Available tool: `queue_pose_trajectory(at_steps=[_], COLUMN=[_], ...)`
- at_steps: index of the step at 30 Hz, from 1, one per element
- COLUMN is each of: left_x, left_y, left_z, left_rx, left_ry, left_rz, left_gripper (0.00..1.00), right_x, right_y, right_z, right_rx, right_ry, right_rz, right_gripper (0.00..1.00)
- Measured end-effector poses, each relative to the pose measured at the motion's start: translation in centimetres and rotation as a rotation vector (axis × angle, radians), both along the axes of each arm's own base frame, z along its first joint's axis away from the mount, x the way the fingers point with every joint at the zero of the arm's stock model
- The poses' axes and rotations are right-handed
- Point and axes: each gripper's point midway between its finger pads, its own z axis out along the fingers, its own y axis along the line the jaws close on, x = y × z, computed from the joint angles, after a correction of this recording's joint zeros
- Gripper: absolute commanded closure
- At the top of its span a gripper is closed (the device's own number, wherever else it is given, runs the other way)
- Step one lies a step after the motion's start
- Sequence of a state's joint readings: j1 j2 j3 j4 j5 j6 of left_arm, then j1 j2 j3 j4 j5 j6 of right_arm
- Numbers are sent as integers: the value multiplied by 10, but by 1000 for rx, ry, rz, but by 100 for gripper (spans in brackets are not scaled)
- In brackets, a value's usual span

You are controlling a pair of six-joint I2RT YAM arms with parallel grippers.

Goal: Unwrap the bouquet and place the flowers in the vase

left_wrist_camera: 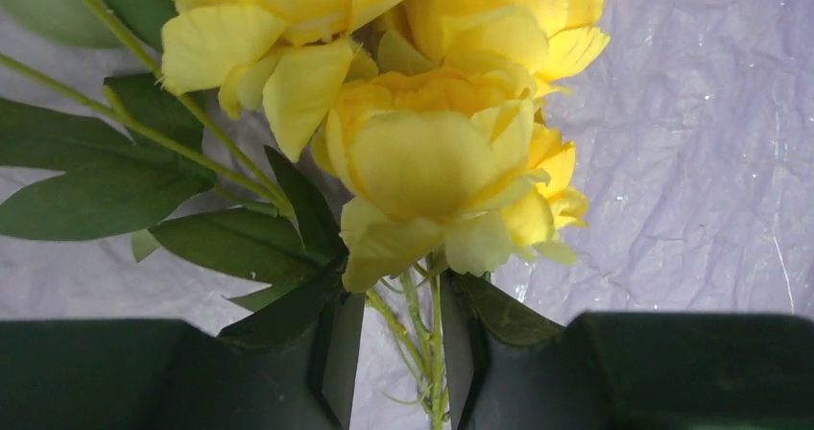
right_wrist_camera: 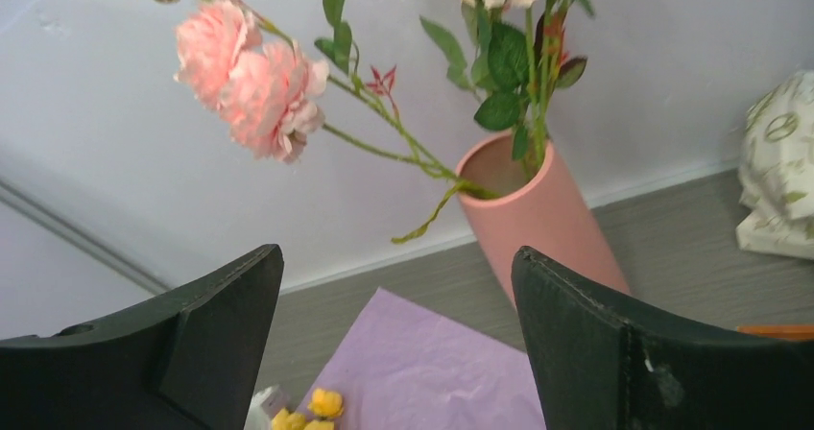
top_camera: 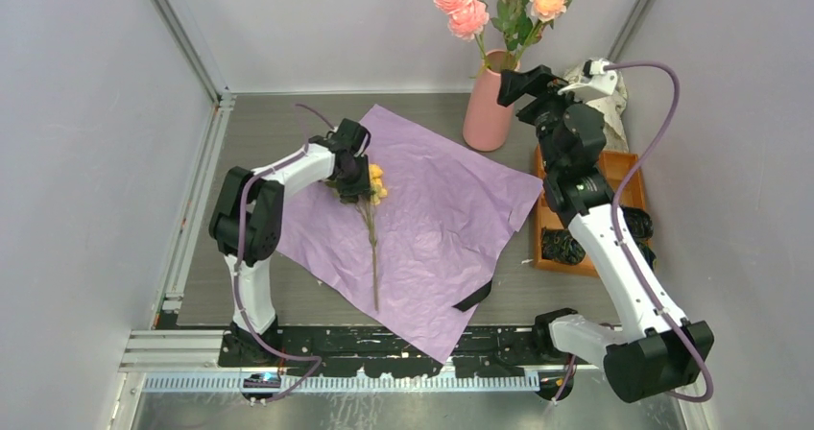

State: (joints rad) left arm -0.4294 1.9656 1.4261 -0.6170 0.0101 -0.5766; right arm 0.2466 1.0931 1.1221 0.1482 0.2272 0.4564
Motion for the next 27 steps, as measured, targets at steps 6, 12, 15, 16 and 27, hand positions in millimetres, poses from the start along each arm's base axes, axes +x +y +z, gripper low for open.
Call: queue_pose_trajectory(at_steps=[6,12,15,16,27], left_x=[1,0,0,-1,-19], left_y=[-2,-5,-7,-8,-16], left_z=[-14,-14,-6,1,168], left_rx=[2,-15,-31,-40,-255], left_ry=[27,31,18,8,-334], left_rz=[-1,-9,-17,-22,-115], left_gripper=[98,100,100,100,100], right_x=[17,15,13,12,27], right_y=[30,54,71,77,146], right_z=[-35,-43,-49,-52,-130], right_rx=[17,26,28,29,148], right_ry=[96,119,133,140,358], right_rz=[89,158,208,226,476], right_gripper=[7,8,8,8,7])
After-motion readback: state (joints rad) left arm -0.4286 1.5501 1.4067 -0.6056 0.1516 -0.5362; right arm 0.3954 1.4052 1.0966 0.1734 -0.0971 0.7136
